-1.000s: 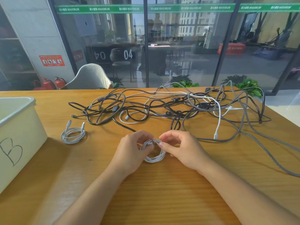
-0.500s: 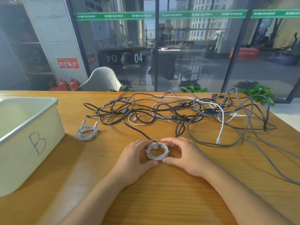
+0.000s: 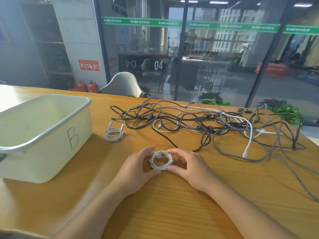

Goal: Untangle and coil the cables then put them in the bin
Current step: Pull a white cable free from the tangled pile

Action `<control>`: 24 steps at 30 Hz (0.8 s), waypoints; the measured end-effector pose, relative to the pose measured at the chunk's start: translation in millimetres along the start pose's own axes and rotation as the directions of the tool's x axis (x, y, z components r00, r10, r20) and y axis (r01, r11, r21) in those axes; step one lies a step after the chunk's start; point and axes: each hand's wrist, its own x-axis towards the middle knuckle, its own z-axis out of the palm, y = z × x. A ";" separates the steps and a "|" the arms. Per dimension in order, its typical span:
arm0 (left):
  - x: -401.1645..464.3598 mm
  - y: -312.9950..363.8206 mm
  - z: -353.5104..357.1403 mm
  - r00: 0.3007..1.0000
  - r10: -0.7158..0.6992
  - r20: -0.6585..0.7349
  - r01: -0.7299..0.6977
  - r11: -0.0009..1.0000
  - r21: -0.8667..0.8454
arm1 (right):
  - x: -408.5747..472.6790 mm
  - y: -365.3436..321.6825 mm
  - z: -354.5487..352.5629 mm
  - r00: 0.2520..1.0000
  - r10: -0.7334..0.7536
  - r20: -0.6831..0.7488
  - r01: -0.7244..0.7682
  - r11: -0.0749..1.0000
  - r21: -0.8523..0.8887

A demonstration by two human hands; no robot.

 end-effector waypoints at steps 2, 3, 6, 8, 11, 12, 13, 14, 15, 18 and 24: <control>-2.7 -8.2 -8.6 1.000 -0.012 -0.020 0.012 1.000 -0.015 | 7.3 -7.7 9.8 1.000 -0.013 0.002 0.014 0.999 -0.033; -4.0 -12.2 -13.7 0.999 -0.020 -0.036 0.019 1.000 -0.023 | 11.1 -12.5 14.7 1.000 -0.018 0.001 0.018 0.999 -0.037; -7.9 -28.0 -29.5 0.997 -0.054 -0.061 0.050 0.997 -0.058 | 24.1 -29.7 30.3 0.999 -0.043 0.010 0.043 0.998 -0.039; -9.7 -38.7 -41.0 0.995 -0.080 -0.066 0.074 0.994 -0.083 | 34.6 -42.1 41.2 0.998 -0.066 0.016 0.067 0.997 -0.048; -9.2 -56.4 -56.5 0.989 -0.127 -0.081 0.120 0.989 -0.086 | 54.5 -58.0 58.7 0.996 -0.086 0.030 0.087 0.994 -0.064; -9.1 -62.7 -61.0 0.985 -0.145 -0.089 0.138 0.987 -0.078 | 61.5 -62.5 64.9 0.995 -0.091 0.039 0.093 0.993 -0.068; -8.9 -67.7 -65.6 0.982 -0.165 -0.095 0.157 0.984 -0.079 | 68.6 -66.9 70.7 0.994 -0.095 0.051 0.099 0.992 -0.073; -8.7 -72.6 -69.8 0.978 -0.181 -0.101 0.172 0.981 -0.087 | 75.5 -70.7 76.4 0.993 -0.100 0.062 0.104 0.991 -0.078; -8.4 -78.0 -73.7 0.976 -0.193 -0.106 0.183 0.979 -0.092 | 82.2 -74.2 81.8 0.992 -0.107 0.071 0.113 0.990 -0.082; -6.6 -93.0 -83.0 0.966 -0.233 -0.112 0.221 0.969 -0.112 | 100.8 -82.0 95.1 0.988 -0.128 0.088 0.136 0.986 -0.096; 4.7 -109.7 -89.8 0.954 -0.252 -0.163 0.256 0.967 0.007 | 130.2 -85.6 110.2 0.985 -0.132 0.107 0.144 0.983 -0.116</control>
